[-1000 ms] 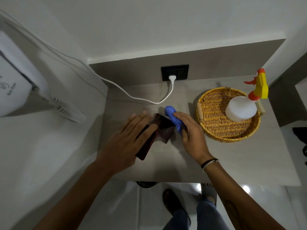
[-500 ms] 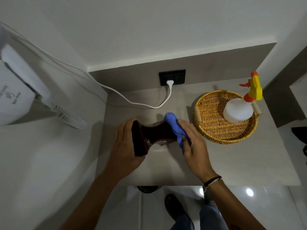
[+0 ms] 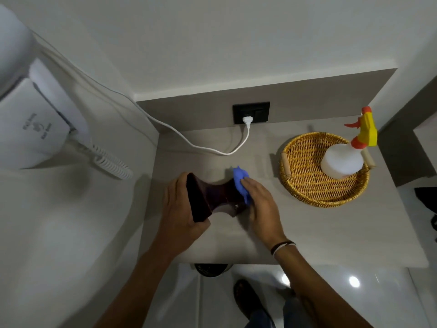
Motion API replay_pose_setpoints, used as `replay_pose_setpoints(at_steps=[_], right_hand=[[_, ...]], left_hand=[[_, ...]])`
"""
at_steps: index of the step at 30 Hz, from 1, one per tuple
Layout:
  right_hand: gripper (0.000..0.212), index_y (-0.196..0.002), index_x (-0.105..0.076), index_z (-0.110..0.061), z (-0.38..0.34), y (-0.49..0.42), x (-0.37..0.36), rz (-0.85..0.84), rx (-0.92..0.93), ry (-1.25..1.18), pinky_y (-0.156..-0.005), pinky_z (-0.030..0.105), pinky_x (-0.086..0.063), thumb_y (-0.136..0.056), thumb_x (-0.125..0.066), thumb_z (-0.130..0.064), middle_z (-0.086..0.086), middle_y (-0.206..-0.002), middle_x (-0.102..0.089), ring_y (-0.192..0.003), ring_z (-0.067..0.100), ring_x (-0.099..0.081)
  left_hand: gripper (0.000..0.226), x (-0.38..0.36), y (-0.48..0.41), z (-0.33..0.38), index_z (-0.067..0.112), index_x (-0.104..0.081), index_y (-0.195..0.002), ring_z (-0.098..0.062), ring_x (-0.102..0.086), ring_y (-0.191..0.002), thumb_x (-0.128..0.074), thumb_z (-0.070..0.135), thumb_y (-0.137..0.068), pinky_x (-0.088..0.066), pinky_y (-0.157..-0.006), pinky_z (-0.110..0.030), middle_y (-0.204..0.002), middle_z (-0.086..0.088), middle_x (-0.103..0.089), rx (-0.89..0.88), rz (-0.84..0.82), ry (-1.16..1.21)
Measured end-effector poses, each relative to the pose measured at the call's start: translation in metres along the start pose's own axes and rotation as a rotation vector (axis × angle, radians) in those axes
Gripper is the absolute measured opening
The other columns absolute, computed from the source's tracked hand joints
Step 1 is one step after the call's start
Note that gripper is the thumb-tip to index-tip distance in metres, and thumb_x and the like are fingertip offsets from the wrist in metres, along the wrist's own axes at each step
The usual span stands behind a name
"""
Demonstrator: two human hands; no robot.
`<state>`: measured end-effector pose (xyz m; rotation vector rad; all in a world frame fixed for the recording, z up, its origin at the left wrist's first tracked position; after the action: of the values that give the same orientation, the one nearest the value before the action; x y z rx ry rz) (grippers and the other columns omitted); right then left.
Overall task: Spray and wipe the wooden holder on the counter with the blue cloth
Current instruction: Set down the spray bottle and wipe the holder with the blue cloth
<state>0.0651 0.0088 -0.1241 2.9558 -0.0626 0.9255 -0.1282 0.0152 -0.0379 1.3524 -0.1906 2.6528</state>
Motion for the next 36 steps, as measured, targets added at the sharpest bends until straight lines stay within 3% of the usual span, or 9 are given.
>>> replay_pose_setpoints(at_steps=[6,9,14,17,21,24,27,33,36], right_hand=[[0.054,-0.150,-0.053,-0.013,-0.104,0.034,-0.016,0.019,0.341,-0.231,-0.126,0.037,-0.037,-0.099,-0.040,-0.005,0.003,-0.157,-0.051,-0.149,0.017,-0.046],[0.049,-0.149,-0.054,-0.011,-0.088,0.028,-0.019,-0.041,0.365,-0.135,-0.127,0.038,-0.035,-0.102,-0.045,-0.001,0.007,-0.157,-0.051,-0.149,0.020,-0.045],[0.058,-0.144,-0.059,-0.005,-0.017,-0.009,0.007,-0.002,-0.003,0.038,-0.124,0.043,-0.037,-0.089,-0.056,0.015,0.013,-0.153,-0.055,-0.143,0.034,-0.050],[0.062,-0.144,-0.059,-0.010,-0.075,0.006,-0.008,0.050,0.202,-0.046,-0.124,0.038,-0.039,-0.087,-0.047,0.010,0.008,-0.151,-0.058,-0.142,0.024,-0.052],[0.055,-0.151,-0.052,-0.015,-0.089,0.023,-0.016,0.001,0.358,-0.125,-0.127,0.032,-0.034,-0.098,-0.044,0.000,0.003,-0.157,-0.050,-0.149,0.018,-0.044],[0.059,-0.148,-0.054,-0.008,-0.026,0.005,-0.007,-0.058,0.175,0.070,-0.128,0.045,-0.033,-0.093,-0.056,0.010,0.013,-0.157,-0.050,-0.148,0.032,-0.046],[0.056,-0.146,-0.056,-0.006,-0.004,-0.011,0.005,-0.050,0.011,0.062,-0.124,0.044,-0.038,-0.093,-0.059,0.009,0.013,-0.154,-0.054,-0.143,0.034,-0.050],[0.061,-0.151,-0.051,-0.017,-0.078,0.020,-0.008,0.000,0.277,-0.244,-0.125,0.029,-0.037,-0.093,-0.040,-0.001,0.001,-0.155,-0.050,-0.147,0.015,-0.047],[0.059,-0.152,-0.049,-0.012,-0.047,0.014,-0.010,-0.051,0.289,-0.070,-0.125,0.037,-0.038,-0.095,-0.047,0.003,0.006,-0.157,-0.049,-0.145,0.021,-0.047]], left_hand=[[0.084,-0.011,-0.005,-0.006,-0.006,-0.044,-0.143,-0.037,-0.048,-0.125,-0.069,0.033,-0.072,-0.043,-0.109,-0.061,-0.135,-0.026,-0.052,-0.005,-0.063,-0.062],[0.085,-0.006,0.001,-0.016,-0.006,-0.047,-0.139,-0.040,-0.053,-0.117,-0.070,0.032,-0.066,-0.045,-0.100,-0.053,-0.124,-0.014,-0.053,0.015,-0.038,-0.031],[0.103,-0.003,0.004,-0.014,0.005,-0.034,-0.147,-0.016,-0.039,-0.116,-0.079,0.021,-0.055,-0.038,-0.098,-0.041,-0.121,0.016,-0.029,0.011,0.038,-0.020],[0.089,-0.006,-0.005,-0.002,0.008,-0.040,-0.137,-0.014,-0.040,-0.110,-0.078,0.018,-0.057,-0.031,-0.092,-0.030,-0.116,0.013,-0.033,-0.050,0.052,-0.032],[0.082,-0.006,-0.003,0.002,0.009,-0.040,-0.138,-0.015,-0.043,-0.114,-0.072,0.028,-0.065,-0.042,-0.100,-0.045,-0.123,0.001,-0.045,-0.042,0.013,-0.029],[0.099,-0.004,0.000,-0.006,-0.001,-0.039,-0.145,-0.033,-0.044,-0.120,-0.074,0.026,-0.056,-0.042,-0.103,-0.058,-0.128,-0.014,-0.047,0.078,0.013,-0.021],[0.104,-0.006,-0.004,0.001,0.002,-0.037,-0.148,-0.030,-0.041,-0.123,-0.075,0.025,-0.054,-0.041,-0.105,-0.054,-0.132,-0.013,-0.045,0.100,0.025,-0.012],[0.072,-0.014,-0.014,0.008,0.006,-0.049,-0.123,-0.024,-0.048,-0.105,-0.074,0.027,-0.059,-0.045,-0.093,-0.054,-0.112,-0.001,-0.049,0.066,0.002,-0.092],[0.091,-0.008,-0.007,0.005,0.002,-0.045,-0.138,-0.026,-0.044,-0.114,-0.075,0.026,-0.055,-0.044,-0.100,-0.055,-0.122,-0.006,-0.048,0.099,0.034,-0.072]])
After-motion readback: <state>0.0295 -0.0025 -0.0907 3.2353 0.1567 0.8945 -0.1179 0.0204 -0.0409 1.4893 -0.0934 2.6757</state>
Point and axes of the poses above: each hand's wrist, its own y-axis away from the middle knuckle, its own x-axis out of the back of the hand, z = x × y, the point moved 10 cm from there along -y, towards the middle knuckle
